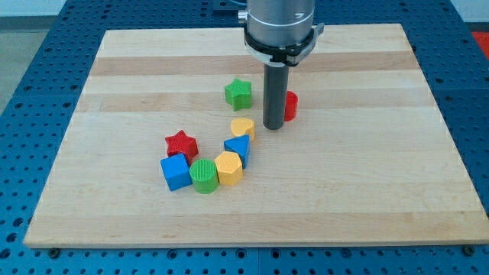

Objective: Move the red circle to the bottom right of the green star

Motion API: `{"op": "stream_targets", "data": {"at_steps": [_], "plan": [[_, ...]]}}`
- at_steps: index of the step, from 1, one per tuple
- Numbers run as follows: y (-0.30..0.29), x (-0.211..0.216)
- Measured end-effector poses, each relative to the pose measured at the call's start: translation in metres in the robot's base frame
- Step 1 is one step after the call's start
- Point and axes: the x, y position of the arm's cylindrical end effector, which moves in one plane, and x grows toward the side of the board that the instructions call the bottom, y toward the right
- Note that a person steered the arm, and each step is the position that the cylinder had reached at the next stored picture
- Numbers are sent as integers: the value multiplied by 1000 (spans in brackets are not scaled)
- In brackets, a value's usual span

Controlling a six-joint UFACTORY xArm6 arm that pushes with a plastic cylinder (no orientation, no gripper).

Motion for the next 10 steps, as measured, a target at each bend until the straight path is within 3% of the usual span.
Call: {"op": "stream_targets", "data": {"at_steps": [1,3,8,10], "plan": [[2,13],[23,10],[11,-9],[43,-11]]}}
